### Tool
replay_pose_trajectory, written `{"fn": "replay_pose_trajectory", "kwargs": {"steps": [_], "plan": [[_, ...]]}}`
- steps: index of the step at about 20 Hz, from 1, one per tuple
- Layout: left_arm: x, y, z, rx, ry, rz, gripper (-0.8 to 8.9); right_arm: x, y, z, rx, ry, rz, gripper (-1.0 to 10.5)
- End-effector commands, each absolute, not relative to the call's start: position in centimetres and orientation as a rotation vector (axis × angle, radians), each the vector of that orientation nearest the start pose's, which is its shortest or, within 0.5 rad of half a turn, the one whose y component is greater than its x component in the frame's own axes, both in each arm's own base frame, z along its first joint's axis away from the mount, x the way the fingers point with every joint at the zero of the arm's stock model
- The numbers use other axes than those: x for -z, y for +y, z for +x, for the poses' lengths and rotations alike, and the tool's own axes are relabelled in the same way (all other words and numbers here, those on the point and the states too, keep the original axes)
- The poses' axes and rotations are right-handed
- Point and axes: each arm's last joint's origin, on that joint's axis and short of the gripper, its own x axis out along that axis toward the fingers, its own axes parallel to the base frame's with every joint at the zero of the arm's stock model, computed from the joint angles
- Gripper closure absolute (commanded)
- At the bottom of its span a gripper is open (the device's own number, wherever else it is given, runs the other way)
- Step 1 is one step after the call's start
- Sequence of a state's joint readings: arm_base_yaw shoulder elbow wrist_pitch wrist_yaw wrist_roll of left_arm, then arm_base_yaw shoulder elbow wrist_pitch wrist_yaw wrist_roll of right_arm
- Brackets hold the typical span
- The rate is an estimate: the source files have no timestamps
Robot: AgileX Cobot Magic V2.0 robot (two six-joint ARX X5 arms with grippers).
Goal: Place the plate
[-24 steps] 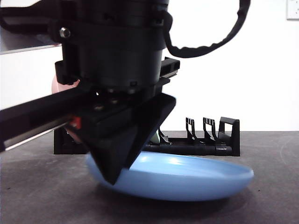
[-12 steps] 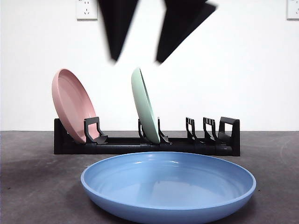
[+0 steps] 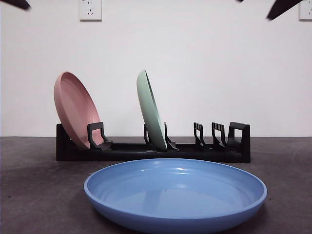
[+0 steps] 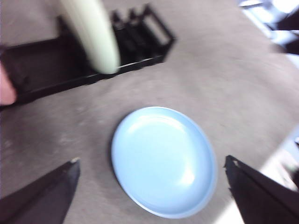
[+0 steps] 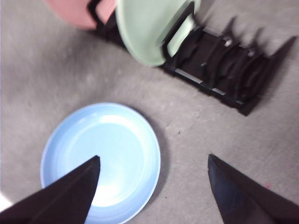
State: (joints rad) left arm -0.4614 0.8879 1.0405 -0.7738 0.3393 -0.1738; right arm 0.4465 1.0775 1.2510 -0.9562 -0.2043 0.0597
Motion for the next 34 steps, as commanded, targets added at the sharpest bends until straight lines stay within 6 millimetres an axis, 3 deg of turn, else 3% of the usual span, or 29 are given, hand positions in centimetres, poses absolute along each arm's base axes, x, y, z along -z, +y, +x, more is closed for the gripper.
{"fn": "replay_pose_trajectory", "kwargs": {"steps": [1,4,9,13,17,21,27,34], "plan": [[-36.3,-9.4,16.7,0.673,0.716,-0.126,3.55,-37.7,7.6,17.0,-0.628,0.775,-0.029,5.8],[-37.8,-11.2,20.9,0.582,0.784,-0.084,3.54,-38.3,6.1,16.2,-0.627,0.74,0.007,5.8],[-39.3,-13.6,27.0,0.377,0.866,0.069,3.54,-38.4,5.3,14.6,-0.652,0.706,0.032,5.8],[-39.2,-15.0,31.2,0.173,0.902,0.224,3.54,-36.1,5.1,13.3,-0.688,0.71,0.049,5.8],[-38.0,-16.1,34.6,-0.019,0.885,0.404,3.54,-33.1,5.2,12.4,-0.803,0.676,0.16,5.8],[-35.6,-16.7,36.8,-0.18,0.877,0.545,3.55,-30.9,5.0,11.8,-0.798,0.67,0.21,5.8],[-32.2,-17.4,39.0,-0.229,0.924,0.609,3.72,-30.7,5.0,11.6,-0.799,0.669,0.21,5.8],[-31.3,-17.6,39.4,-0.249,0.931,0.628,4.62,-30.7,5.0,11.6,-0.799,0.668,0.209,5.8]]}}
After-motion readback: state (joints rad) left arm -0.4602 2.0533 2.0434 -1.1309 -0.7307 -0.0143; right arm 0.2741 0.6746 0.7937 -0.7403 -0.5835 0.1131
